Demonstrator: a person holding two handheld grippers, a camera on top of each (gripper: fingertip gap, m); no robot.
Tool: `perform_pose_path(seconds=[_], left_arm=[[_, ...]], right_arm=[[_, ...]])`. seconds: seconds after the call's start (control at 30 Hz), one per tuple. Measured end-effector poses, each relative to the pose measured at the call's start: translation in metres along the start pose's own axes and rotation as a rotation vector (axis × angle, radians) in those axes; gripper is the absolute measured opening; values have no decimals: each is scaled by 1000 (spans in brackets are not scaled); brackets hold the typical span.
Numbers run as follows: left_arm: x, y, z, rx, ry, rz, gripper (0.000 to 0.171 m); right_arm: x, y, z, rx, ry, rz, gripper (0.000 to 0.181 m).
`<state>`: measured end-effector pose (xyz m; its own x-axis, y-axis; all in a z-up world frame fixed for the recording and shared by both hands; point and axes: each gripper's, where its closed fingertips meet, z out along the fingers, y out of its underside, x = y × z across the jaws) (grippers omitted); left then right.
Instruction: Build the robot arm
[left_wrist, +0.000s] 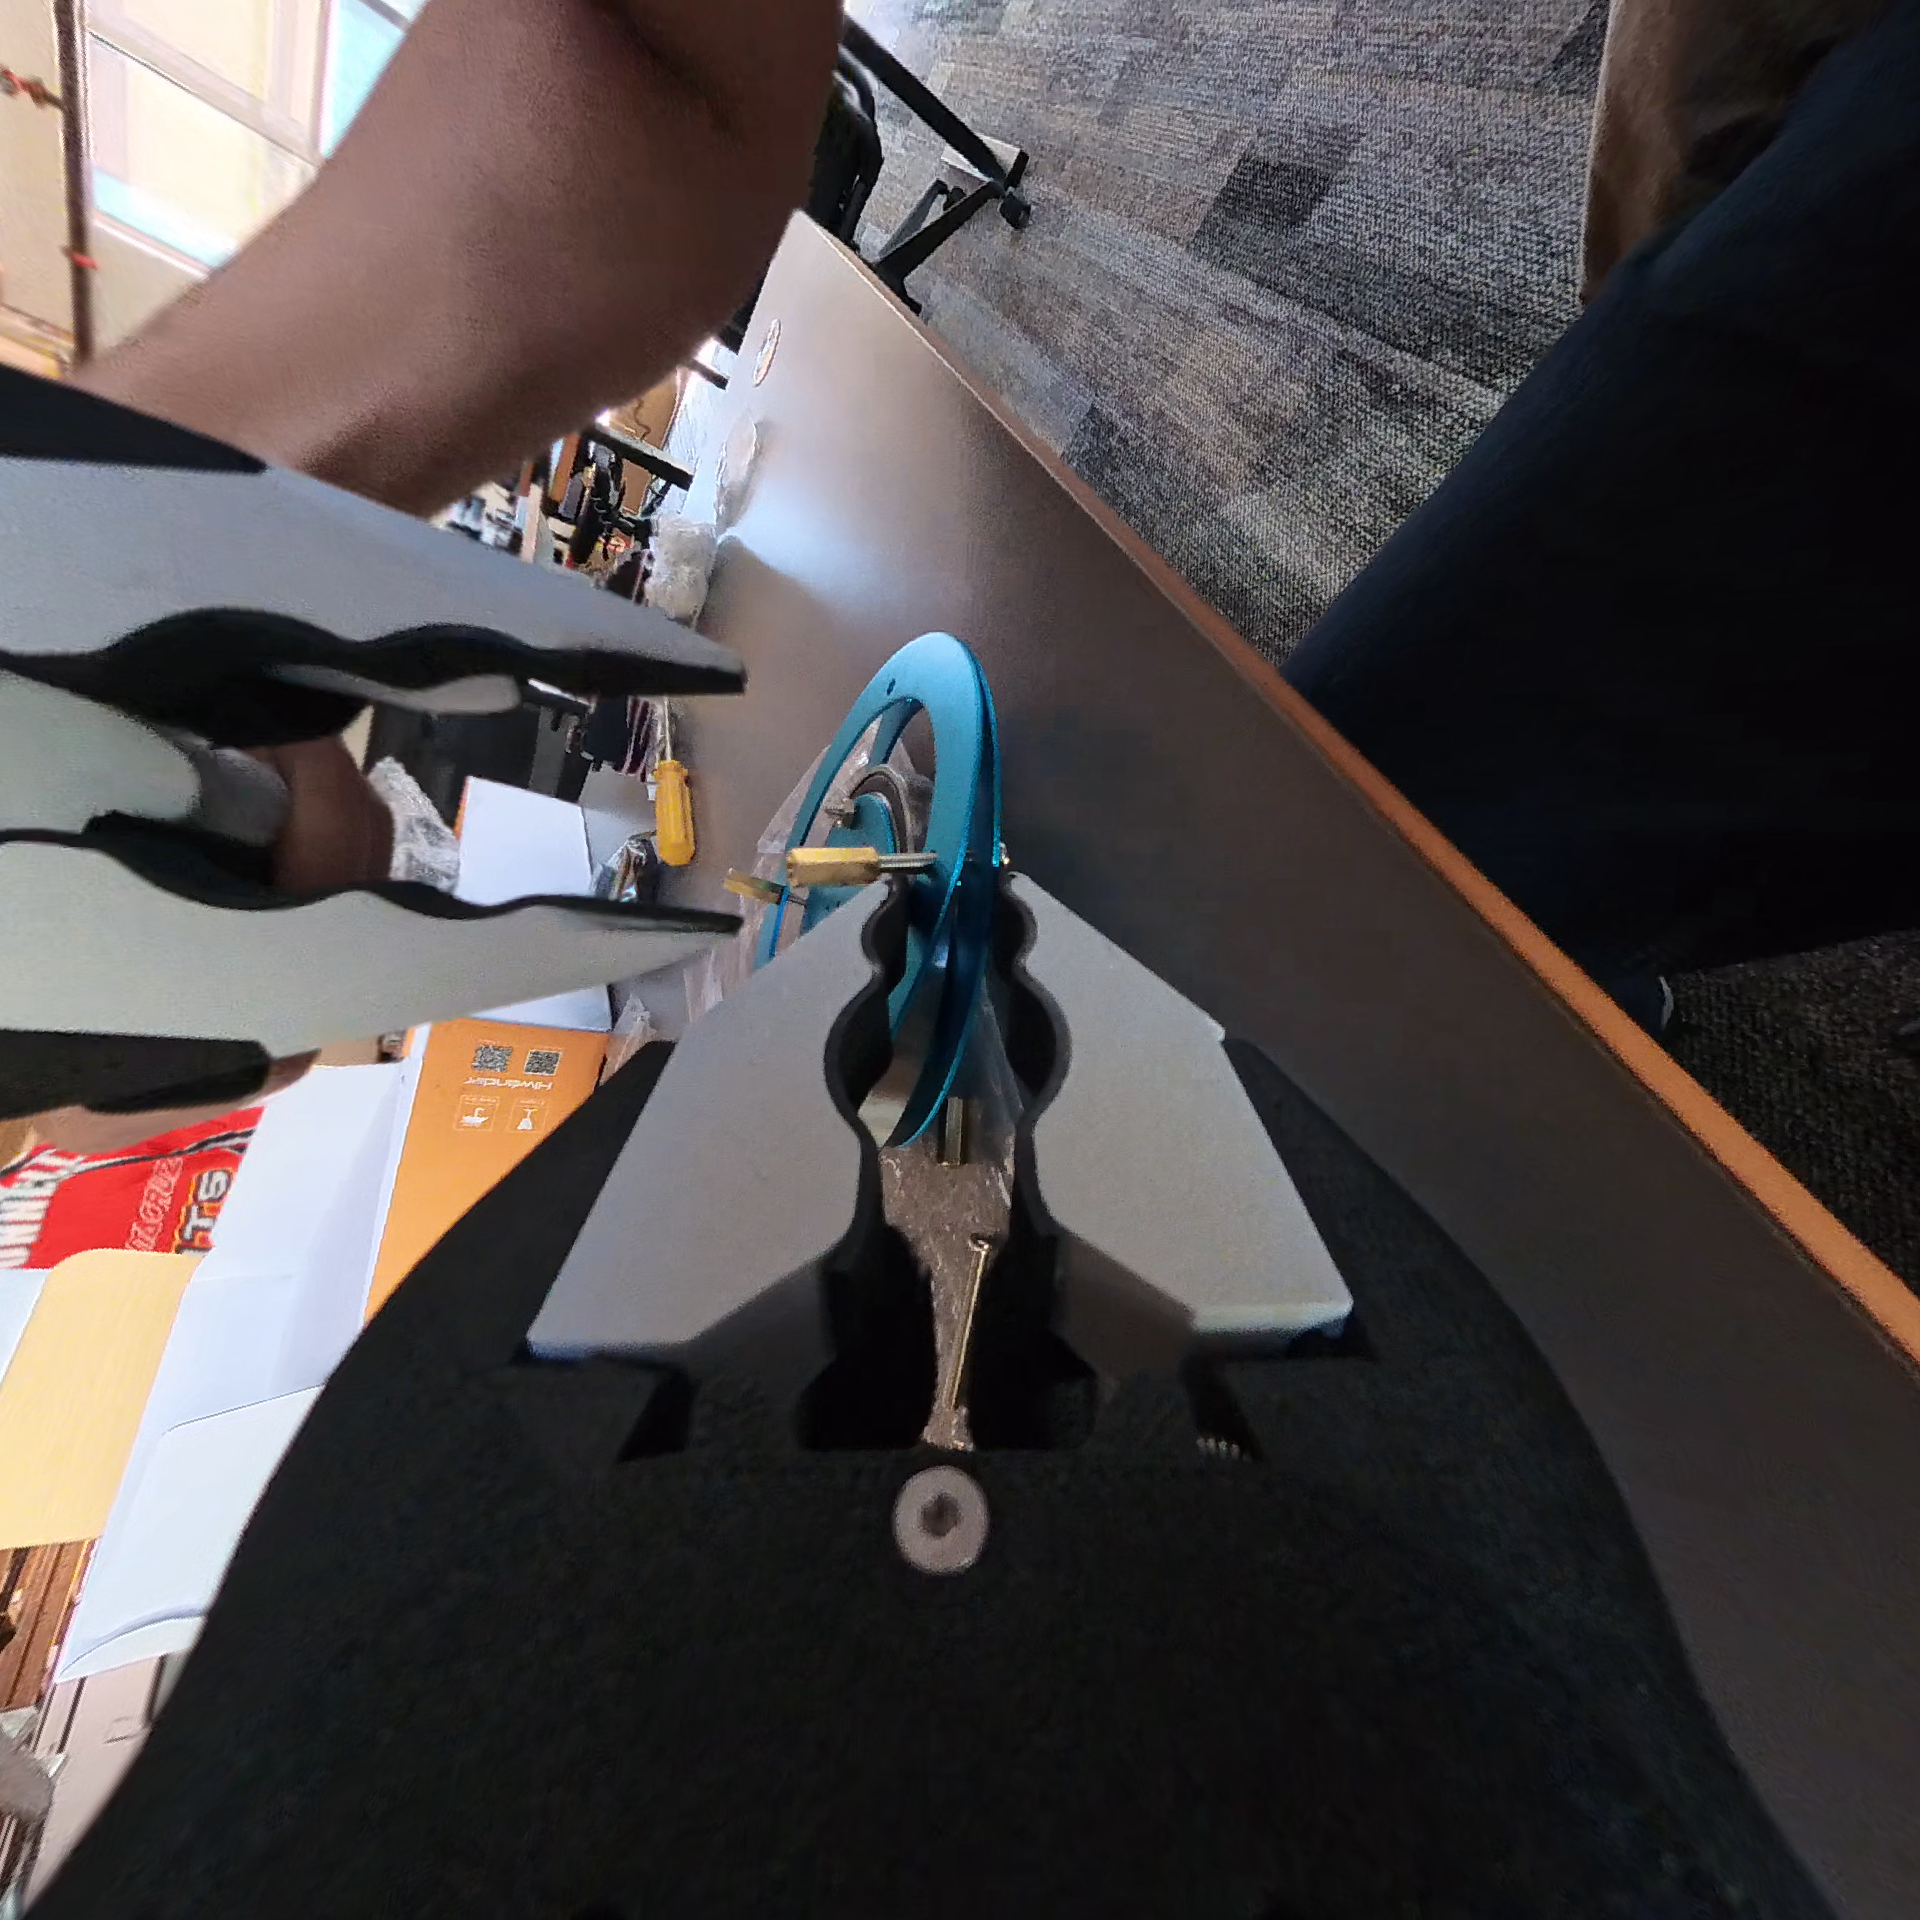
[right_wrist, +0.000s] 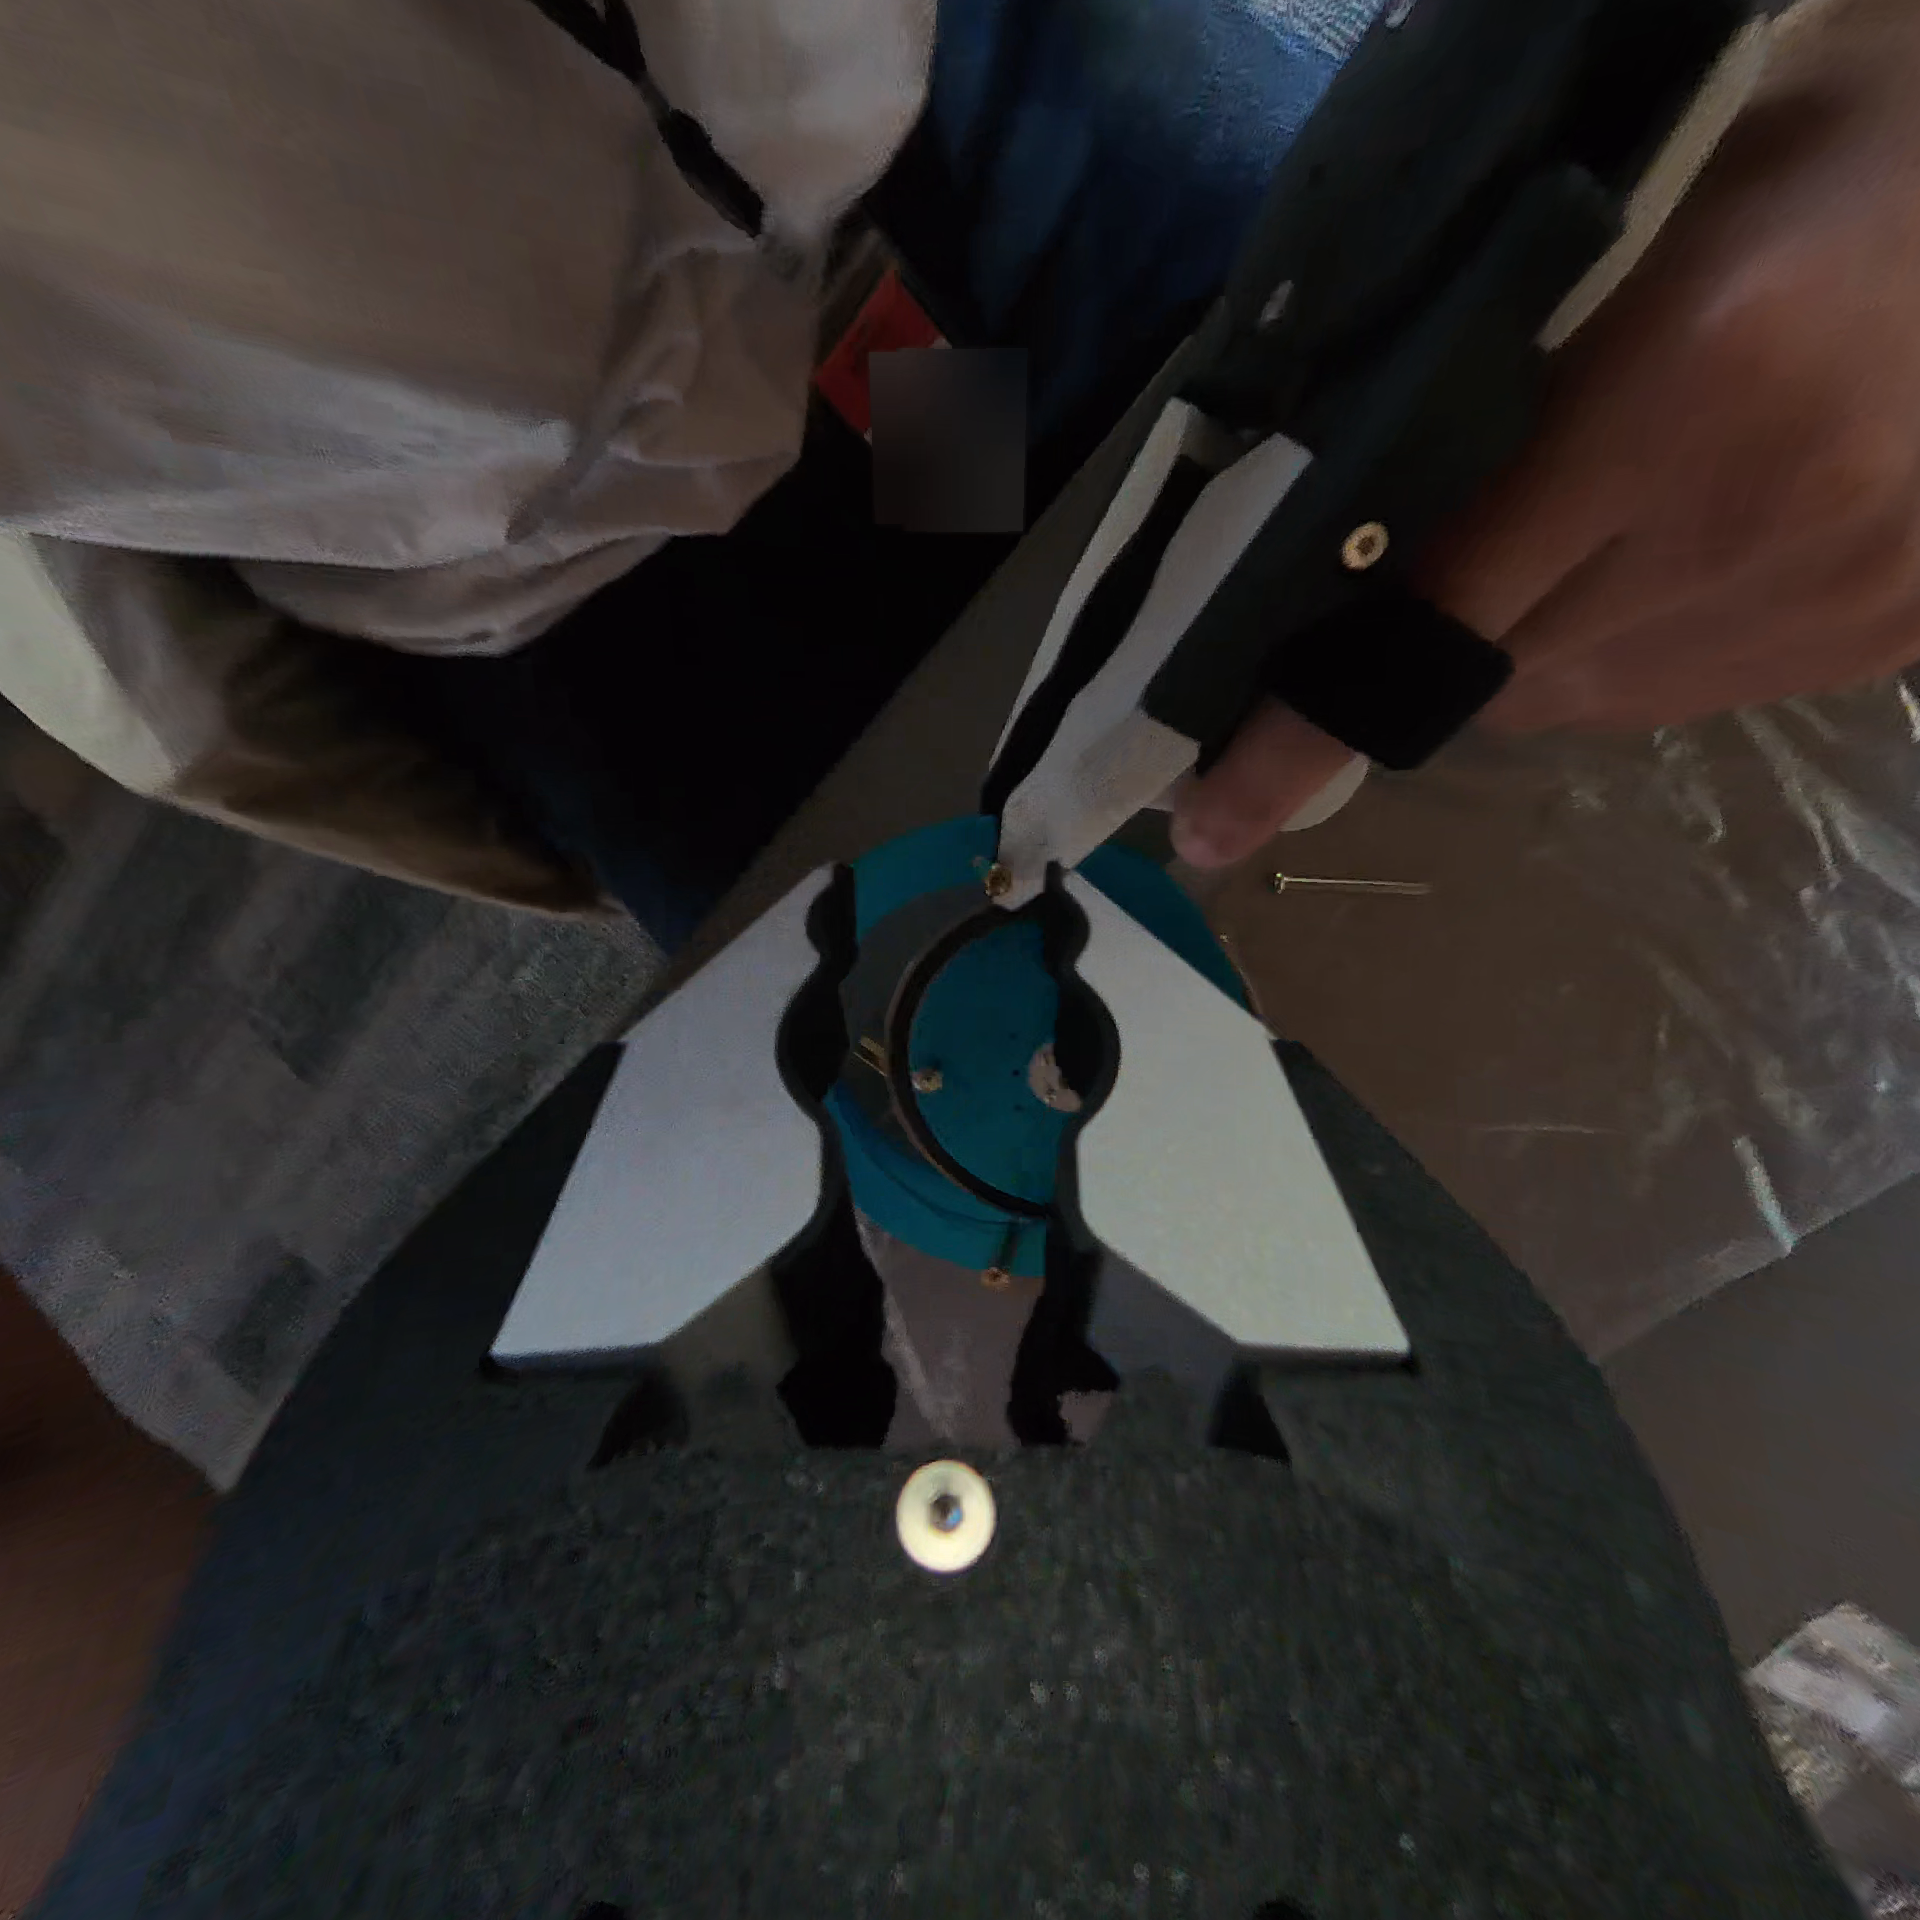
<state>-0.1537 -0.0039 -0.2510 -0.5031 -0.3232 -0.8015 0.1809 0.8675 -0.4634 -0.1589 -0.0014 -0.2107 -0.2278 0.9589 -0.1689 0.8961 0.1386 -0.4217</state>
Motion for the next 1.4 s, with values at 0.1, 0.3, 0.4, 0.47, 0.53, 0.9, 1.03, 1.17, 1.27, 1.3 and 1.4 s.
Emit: perform_pose_path(seconds=[0.1,0.3,0.4,0.47,0.53,0.9,1.03,1.17,1.27,1.3,1.4], left_arm=[[0,0,0,9,7,-8,15],[-1,0,-1,20,14,-31,16],[1,0,-1,27,20,-37,16],[1,0,-1,29,21,-45,16],[-2,-1,-1,38,20,-68,16],[-1,2,0,10,11,-38,15],[0,2,0,-9,-2,-14,15],[-1,2,1,-28,-10,9,15],[0,3,2,-45,-13,34,15],[0,2,2,-46,-16,38,15],[1,4,2,-55,-16,47,15]], right_arm=[[1,2,-2,38,-54,-129,27],[9,5,7,31,-142,-253,24],[10,6,12,4,-171,-275,21],[8,5,11,-1,-185,-288,14],[5,4,12,-11,-196,-285,12],[10,12,18,-130,-146,-52,4],[9,12,18,-158,-97,220,4],[8,14,18,-221,37,526,4],[8,14,19,-273,139,770,4],[8,14,19,-290,177,849,4],[8,15,19,-315,292,1092,4]])
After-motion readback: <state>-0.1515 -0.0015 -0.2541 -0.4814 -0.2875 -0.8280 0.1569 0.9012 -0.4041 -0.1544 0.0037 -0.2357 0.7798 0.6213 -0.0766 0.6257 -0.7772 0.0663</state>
